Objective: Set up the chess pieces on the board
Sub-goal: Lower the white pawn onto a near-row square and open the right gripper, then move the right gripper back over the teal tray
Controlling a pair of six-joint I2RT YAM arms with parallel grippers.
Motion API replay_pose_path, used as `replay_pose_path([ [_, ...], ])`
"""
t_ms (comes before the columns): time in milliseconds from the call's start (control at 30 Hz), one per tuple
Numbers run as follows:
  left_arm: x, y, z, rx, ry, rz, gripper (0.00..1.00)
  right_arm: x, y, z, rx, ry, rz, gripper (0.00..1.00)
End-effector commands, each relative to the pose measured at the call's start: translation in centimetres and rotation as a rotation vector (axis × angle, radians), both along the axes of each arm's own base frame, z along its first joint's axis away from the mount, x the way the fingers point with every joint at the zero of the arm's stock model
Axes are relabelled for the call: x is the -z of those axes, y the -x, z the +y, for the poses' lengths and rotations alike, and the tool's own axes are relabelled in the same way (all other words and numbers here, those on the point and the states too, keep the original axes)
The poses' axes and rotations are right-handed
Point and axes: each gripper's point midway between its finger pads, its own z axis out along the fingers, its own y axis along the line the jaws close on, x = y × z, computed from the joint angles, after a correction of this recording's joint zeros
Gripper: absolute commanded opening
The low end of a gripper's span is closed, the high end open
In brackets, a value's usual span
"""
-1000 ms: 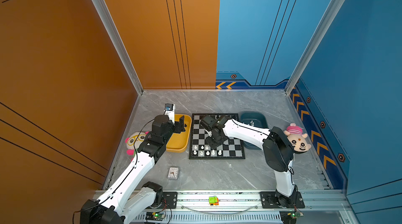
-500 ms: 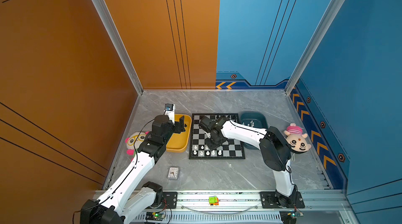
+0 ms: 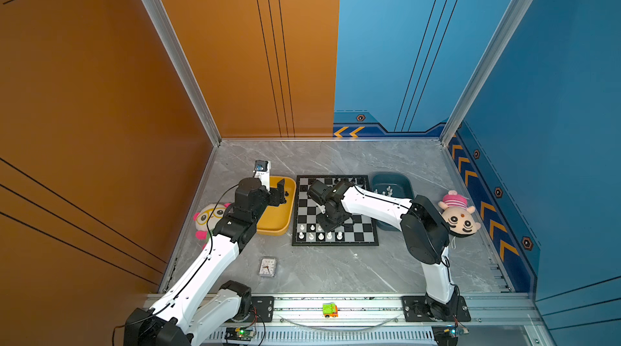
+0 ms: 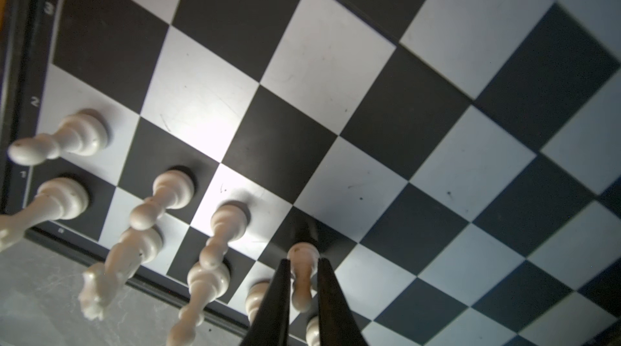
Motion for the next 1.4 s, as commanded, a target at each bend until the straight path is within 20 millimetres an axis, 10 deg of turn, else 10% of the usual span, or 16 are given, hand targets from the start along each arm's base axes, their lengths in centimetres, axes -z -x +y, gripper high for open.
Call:
replay_pose_path([
  [0,0.1,0.1,0.2,-0.008,0.002,-0.006,0.76,0.6,0.5,0.1,0.008,0.001,0.017,0.22],
  [600,0.1,0.1,0.3,-0.011,0.005,-0.007,0.77,-7.1,-3.2,-2.6,0.108,-0.125,-0.126,0.31],
  [1000,0.2,-0.2,0.2,-0.009,0.011,0.002,0.76,-11.4,-7.2,-13.9,0.342,-0.12,-0.269,0.33],
  [1367,0.4,-0.9,-0.4,0.006,0.028,0.03,0.76,-8.1,-8.8,-22.6,0.502,-0.064,-0.222,0.3],
])
